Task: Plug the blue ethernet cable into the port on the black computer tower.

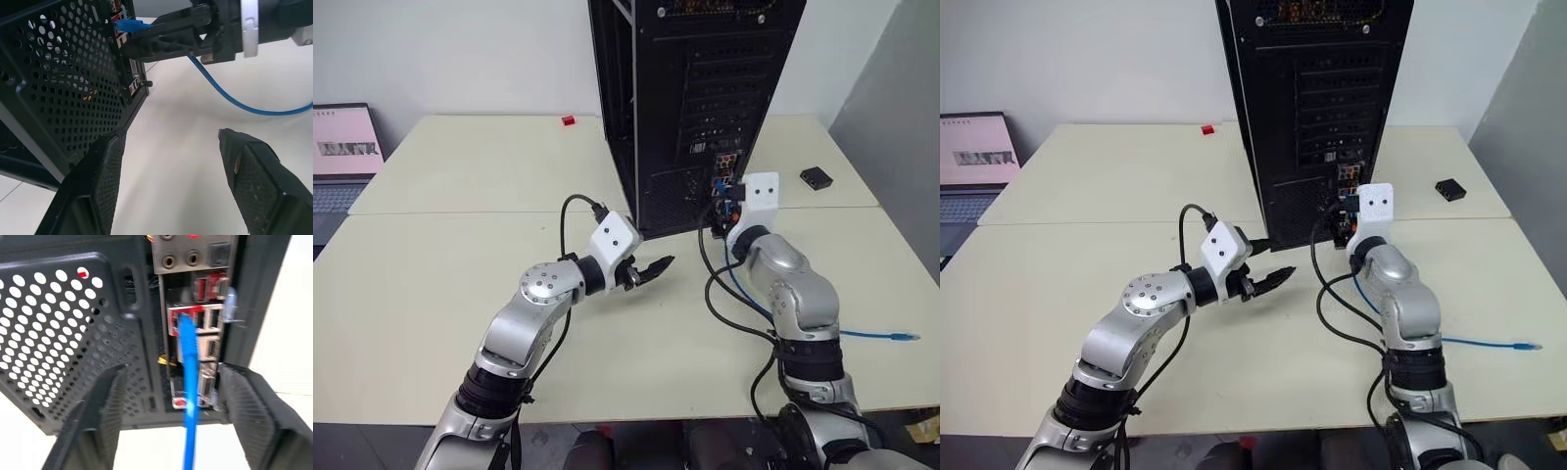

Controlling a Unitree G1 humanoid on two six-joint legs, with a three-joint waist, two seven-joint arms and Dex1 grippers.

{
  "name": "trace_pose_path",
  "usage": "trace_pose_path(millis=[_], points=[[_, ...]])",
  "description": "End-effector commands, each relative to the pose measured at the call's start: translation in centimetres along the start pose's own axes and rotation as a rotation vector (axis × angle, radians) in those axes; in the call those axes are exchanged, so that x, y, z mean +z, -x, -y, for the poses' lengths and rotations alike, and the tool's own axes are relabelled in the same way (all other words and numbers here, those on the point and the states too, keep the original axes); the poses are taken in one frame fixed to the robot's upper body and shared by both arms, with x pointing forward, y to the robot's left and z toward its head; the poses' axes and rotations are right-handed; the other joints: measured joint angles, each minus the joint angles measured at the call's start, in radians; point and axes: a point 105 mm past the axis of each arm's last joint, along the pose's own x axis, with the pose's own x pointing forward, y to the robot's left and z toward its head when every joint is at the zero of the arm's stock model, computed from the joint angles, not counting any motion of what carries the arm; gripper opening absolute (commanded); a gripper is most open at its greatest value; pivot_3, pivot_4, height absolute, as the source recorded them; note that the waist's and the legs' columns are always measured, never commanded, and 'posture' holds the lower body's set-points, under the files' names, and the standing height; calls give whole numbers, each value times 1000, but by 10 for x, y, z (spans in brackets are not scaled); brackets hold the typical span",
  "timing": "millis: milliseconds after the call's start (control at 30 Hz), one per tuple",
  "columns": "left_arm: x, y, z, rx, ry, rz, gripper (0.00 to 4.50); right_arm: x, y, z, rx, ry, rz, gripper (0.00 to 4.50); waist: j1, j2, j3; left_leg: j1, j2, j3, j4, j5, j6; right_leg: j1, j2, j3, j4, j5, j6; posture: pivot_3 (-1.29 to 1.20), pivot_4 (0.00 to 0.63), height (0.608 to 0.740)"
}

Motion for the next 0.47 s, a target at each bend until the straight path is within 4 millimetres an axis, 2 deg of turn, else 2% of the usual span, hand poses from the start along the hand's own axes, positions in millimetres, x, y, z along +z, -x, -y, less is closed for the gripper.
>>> trace_pose_path(millis=[33, 67, 133, 200, 333, 467], points=[[11, 7, -13, 25, -45, 20, 3218, 26, 21, 2, 52, 50, 68, 4232, 1, 0, 0, 0, 0, 0, 0, 0, 0, 0, 0, 0, 0, 0, 0, 0, 150, 740], [12, 9, -17, 31, -63, 18, 3218, 27, 25, 4, 67, 75, 65, 4361, 3, 0, 0, 0, 0, 0, 0, 0, 0, 0, 0, 0, 0, 0, 0, 0, 150, 740], [17, 17, -32, 51, -96, 7, 3218, 31, 41, 9, 147, 130, 46, 4361, 7, 0, 1, 0, 0, 0, 0, 0, 0, 0, 1, 0, 0, 0, 0, 0, 150, 740], [18, 22, -37, 40, -113, -6, 3218, 34, 50, 14, 185, 155, 34, 4361, 11, 0, 1, 0, 0, -1, 0, 0, 0, 0, 0, -1, -1, 0, 0, 0, 150, 740], [18, 29, -41, -6, -114, -21, 3218, 43, 59, 32, 208, 202, 20, 4361, 13, 0, 2, 0, -1, 0, 0, 0, 0, 0, 0, -1, -1, 0, 0, 0, 150, 740], [17, 31, -36, -77, -99, -27, 3218, 45, 62, 38, 227, 225, 4, 4361, 13, 0, 2, 0, 0, 0, 0, 0, 0, 1, 1, -1, -1, 0, 0, 0, 150, 740]])
